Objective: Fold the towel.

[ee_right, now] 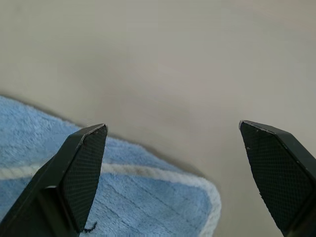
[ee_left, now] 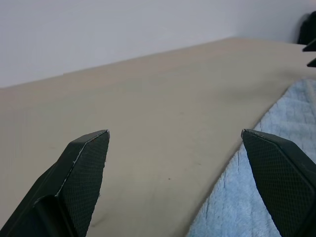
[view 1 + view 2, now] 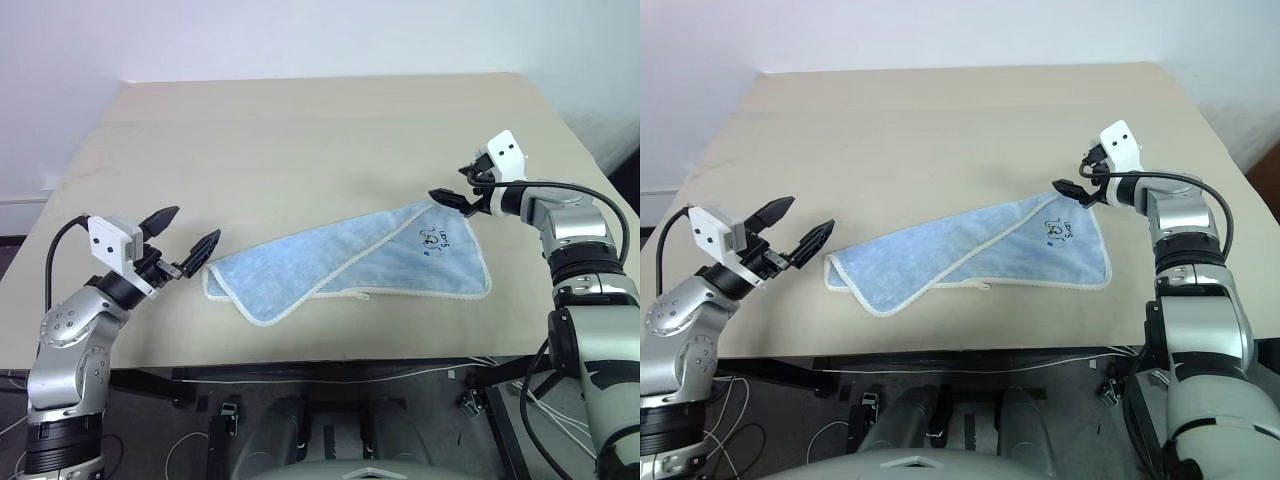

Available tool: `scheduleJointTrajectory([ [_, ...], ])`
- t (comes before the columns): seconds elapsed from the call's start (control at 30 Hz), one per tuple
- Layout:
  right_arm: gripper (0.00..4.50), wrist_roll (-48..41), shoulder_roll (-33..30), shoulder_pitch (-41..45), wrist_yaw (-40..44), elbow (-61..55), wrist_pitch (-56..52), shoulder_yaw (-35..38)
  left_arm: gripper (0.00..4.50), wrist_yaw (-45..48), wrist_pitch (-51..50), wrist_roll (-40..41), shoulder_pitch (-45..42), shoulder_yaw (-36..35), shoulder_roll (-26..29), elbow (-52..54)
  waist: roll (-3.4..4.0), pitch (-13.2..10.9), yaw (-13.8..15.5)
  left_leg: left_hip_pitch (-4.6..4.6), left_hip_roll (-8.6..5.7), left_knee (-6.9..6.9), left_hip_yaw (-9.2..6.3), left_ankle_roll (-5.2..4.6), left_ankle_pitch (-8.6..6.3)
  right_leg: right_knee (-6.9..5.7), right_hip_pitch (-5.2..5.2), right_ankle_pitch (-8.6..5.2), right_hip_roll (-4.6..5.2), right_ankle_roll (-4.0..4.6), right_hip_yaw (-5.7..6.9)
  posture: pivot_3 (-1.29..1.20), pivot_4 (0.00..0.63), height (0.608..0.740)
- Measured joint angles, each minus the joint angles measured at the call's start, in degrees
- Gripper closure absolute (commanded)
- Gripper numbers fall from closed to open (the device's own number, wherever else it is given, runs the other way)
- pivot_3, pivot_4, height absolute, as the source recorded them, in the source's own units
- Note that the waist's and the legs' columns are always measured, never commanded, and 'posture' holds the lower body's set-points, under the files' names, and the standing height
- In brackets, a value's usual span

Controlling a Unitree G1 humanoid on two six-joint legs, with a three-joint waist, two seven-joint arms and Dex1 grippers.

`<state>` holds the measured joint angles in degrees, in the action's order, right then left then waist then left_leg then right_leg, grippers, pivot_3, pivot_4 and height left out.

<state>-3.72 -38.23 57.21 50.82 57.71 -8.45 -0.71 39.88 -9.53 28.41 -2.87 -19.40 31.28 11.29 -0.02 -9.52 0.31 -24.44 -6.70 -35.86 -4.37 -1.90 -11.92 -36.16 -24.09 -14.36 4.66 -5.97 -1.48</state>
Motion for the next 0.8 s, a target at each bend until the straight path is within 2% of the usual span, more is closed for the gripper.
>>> scheduleJointTrajectory([
  [0.17, 0.0, 2.29, -1.86, 3.79, 0.5, 7.37, 5.47, 0.04, 0.02, 0.14, 0.03, -0.37, 0.0, 0.04, 0.23, -0.02, 0.01, 0.0, -0.27, 0.0, 0.0, 0.02, 0.0, 0.02, 0.01, -0.01, 0.01, 0.0, -0.01, 0.0, 0.0, 0.0, 0.15, 0.74],
  [0.4, 0.0, 7.59, -1.37, 6.2, 1.11, 12.61, 9.07, -2.82, 0.02, 0.12, 0.13, -1.24, 0.07, 0.82, 0.13, 0.05, 0.01, 0.0, -1.4, 0.01, 0.0, 0.06, 0.0, 0.07, 0.04, -0.05, 0.05, 0.01, -0.02, -0.01, -0.03, 0.0, 0.15, 0.74],
  [0.8, 0.0, 12.26, 4.83, 7.88, -6.65, 17.91, 5.58, -4.33, 0.02, -0.12, 1.01, -2.29, 2.08, 1.74, -0.22, 0.84, 0.02, -0.01, -1.35, 0.02, 0.0, 0.22, 0.0, 0.2, 0.13, -0.1, -0.03, 0.01, -0.03, 0.0, -0.05, 0.0, 0.15, 0.74],
])
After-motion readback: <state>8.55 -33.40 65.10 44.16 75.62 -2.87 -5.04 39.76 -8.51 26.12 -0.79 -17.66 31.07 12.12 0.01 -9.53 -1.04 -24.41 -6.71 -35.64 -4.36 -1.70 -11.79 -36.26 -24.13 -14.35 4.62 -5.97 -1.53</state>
